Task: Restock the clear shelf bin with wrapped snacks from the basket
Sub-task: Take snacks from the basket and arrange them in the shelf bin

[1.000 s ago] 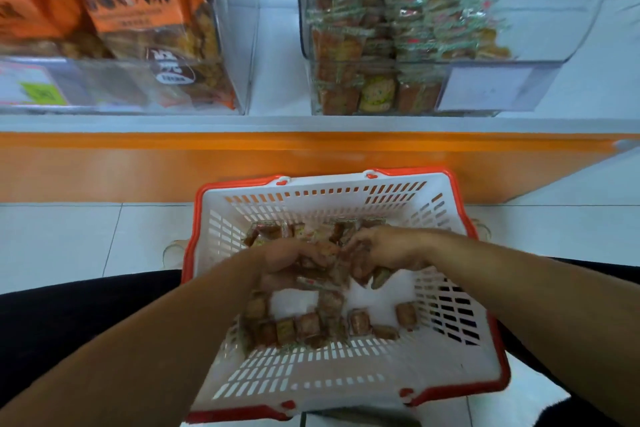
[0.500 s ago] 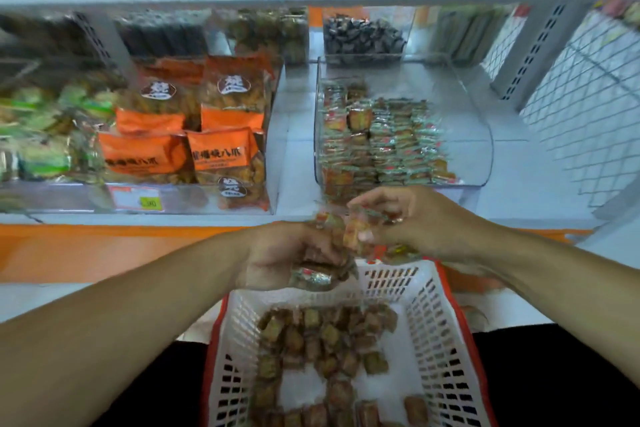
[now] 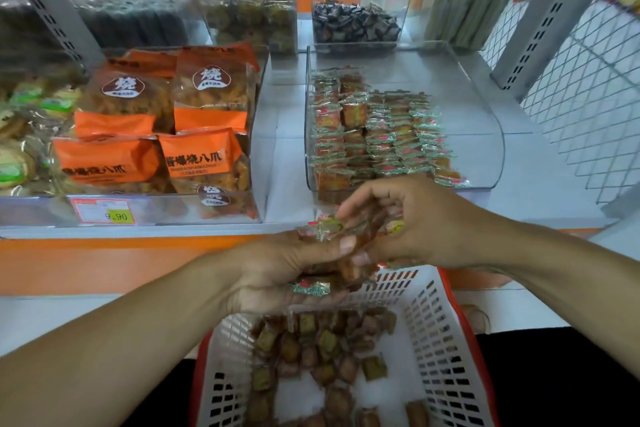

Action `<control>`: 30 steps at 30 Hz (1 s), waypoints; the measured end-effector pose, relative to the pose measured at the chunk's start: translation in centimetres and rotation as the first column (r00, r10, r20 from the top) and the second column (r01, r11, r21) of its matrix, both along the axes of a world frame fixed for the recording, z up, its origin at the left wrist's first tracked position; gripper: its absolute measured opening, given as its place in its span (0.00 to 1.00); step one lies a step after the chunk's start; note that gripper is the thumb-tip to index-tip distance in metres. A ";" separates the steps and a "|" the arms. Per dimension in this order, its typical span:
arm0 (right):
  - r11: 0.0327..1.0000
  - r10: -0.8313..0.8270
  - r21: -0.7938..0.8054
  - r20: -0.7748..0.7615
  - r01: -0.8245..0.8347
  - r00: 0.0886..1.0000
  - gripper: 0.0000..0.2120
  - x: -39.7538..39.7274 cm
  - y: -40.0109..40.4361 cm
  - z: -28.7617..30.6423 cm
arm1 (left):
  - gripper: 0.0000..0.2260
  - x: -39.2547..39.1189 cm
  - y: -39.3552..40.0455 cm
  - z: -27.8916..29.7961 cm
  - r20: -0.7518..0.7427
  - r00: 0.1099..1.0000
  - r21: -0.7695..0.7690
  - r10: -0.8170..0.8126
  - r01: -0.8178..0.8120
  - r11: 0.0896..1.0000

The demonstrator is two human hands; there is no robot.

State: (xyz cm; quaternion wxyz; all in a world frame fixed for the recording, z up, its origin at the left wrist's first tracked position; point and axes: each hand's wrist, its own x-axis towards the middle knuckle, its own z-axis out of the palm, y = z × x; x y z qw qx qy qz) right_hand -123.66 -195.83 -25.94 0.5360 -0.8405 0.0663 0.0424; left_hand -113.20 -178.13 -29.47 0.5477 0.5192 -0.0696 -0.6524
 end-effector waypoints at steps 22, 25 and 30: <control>0.754 -0.380 0.525 -0.141 0.395 0.914 0.16 -0.3 0.8 -1.2 | 0.27 0.1 0.2 0.0 -0.226 0.956 -0.247 0.187 -0.242 0.938; 0.833 -0.325 0.437 -0.110 0.339 0.939 0.15 -1.0 1.7 -2.0 | 0.27 0.4 0.1 0.2 -0.117 0.968 -0.267 0.222 -0.246 0.932; 0.676 -0.395 0.597 -0.201 0.432 0.896 0.12 -1.0 1.8 -1.4 | 0.26 0.7 0.2 0.1 0.003 0.976 -0.294 0.216 -0.205 0.933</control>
